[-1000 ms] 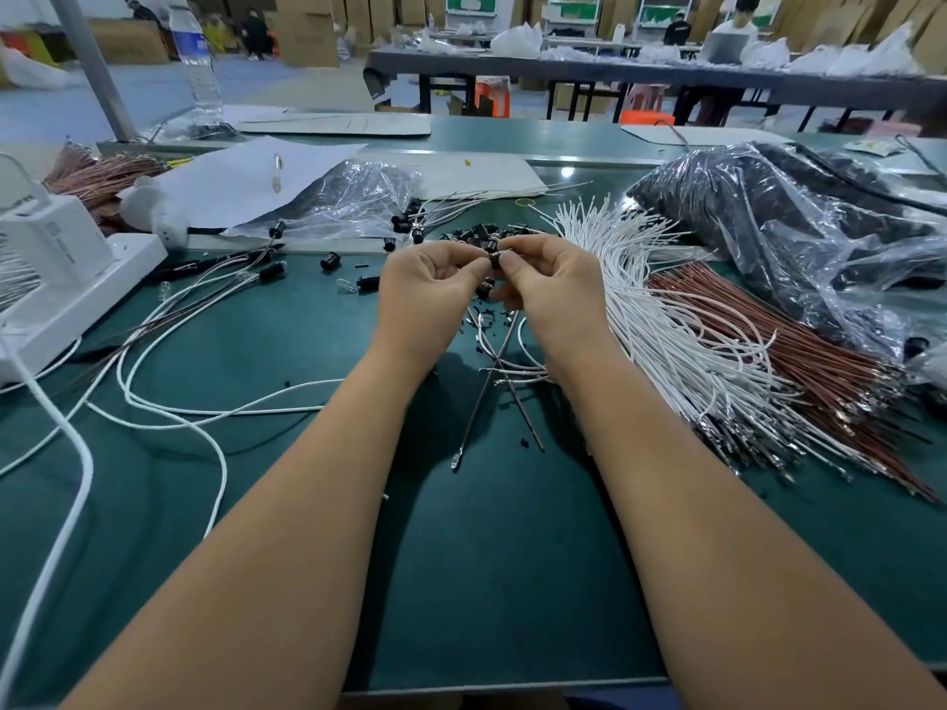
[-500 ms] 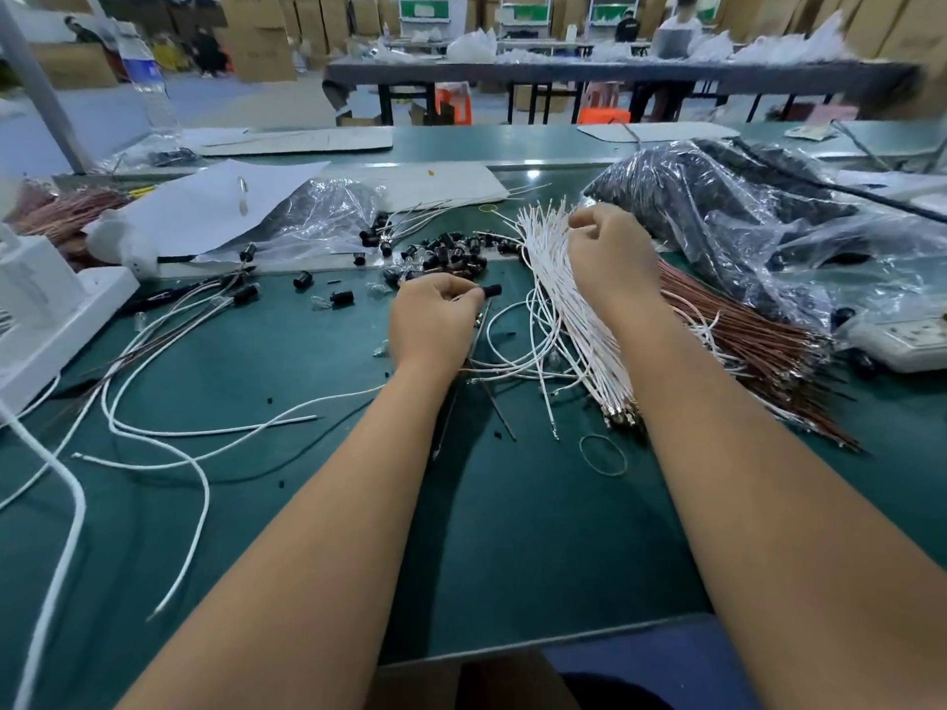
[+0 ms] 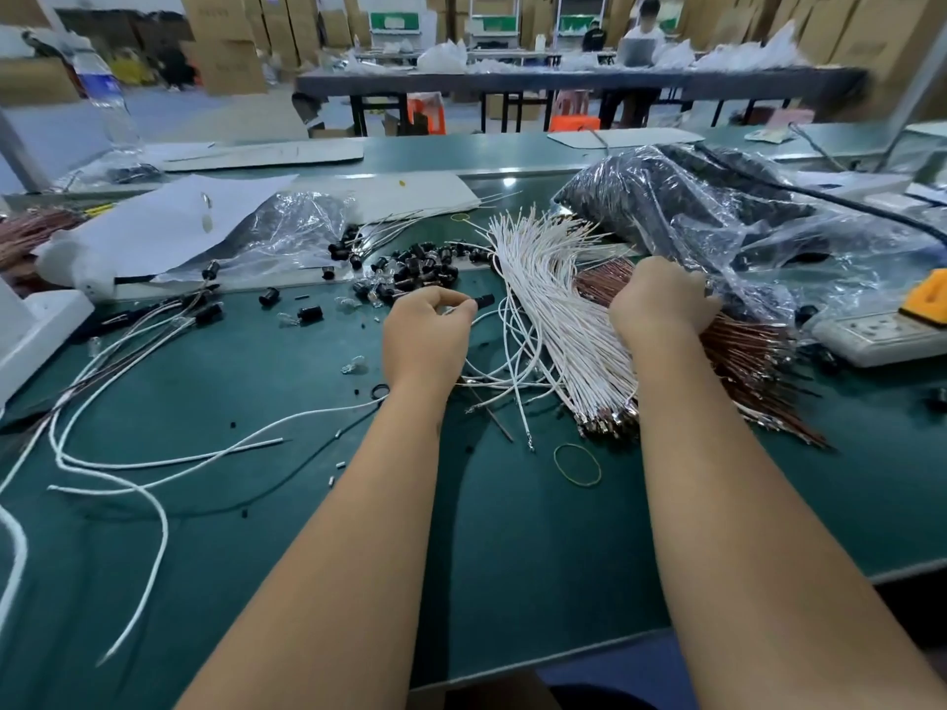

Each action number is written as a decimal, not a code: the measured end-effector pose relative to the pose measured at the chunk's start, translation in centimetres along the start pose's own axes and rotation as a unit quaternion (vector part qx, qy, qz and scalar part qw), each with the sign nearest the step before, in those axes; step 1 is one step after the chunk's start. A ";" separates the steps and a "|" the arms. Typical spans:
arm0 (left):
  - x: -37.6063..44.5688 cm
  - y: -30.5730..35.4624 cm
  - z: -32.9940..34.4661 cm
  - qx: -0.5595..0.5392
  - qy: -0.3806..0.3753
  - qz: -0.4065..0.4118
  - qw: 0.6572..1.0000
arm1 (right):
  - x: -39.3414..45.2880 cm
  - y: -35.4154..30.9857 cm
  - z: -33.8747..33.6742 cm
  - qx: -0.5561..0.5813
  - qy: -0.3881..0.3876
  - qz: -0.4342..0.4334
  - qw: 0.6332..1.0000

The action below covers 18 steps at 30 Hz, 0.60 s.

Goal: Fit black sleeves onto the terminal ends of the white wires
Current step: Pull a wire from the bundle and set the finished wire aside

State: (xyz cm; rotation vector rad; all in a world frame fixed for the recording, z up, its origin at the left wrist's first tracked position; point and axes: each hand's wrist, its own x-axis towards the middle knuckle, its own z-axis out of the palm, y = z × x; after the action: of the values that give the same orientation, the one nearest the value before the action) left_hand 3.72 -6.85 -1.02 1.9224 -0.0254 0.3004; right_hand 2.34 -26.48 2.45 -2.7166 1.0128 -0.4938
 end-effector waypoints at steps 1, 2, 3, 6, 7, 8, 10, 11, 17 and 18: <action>0.1 0.0 0.0 -0.004 -0.005 0.000 1.000 | 0.1 0.2 -0.1 0.005 0.012 0.004 1.000; 0.1 0.0 0.0 -0.007 -0.008 0.001 1.000 | 0.2 0.3 -0.2 0.014 0.024 0.009 1.000; 0.1 0.0 0.0 -0.007 -0.010 0.002 1.000 | 0.2 0.5 -0.3 0.022 0.032 0.013 0.999; 0.0 0.0 0.0 -0.012 -0.015 0.000 1.000 | 0.0 0.6 -0.5 0.021 0.041 0.006 0.999; 0.0 0.0 0.0 -0.012 -0.019 -0.004 1.000 | -0.1 0.6 -0.6 0.020 0.047 0.000 0.999; 0.1 0.2 -0.1 -0.013 -0.027 -0.008 1.000 | -0.1 0.6 -0.7 0.020 0.053 -0.005 0.998; 0.2 0.6 -0.6 -0.041 -0.053 -0.017 0.998 | 0.0 0.6 -1.0 0.025 0.062 -0.013 0.998; 0.3 0.8 -1.1 -0.071 -0.065 -0.021 0.995 | 0.0 0.7 -1.1 0.029 0.064 -0.016 0.997; 1.1 1.2 -5.0 -0.162 -0.023 -0.012 0.986 | -0.6 0.0 -2.2 0.110 0.109 -0.068 0.986; 1.4 1.1 -5.5 -0.159 -0.003 -0.002 0.987 | -0.7 -0.5 -2.6 0.137 0.114 -0.100 0.979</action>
State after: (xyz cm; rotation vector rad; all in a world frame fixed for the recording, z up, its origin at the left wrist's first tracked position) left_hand 3.77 -2.00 2.15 1.6065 -0.0692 0.2709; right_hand 1.12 -25.83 4.81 -2.5621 0.6603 -0.9258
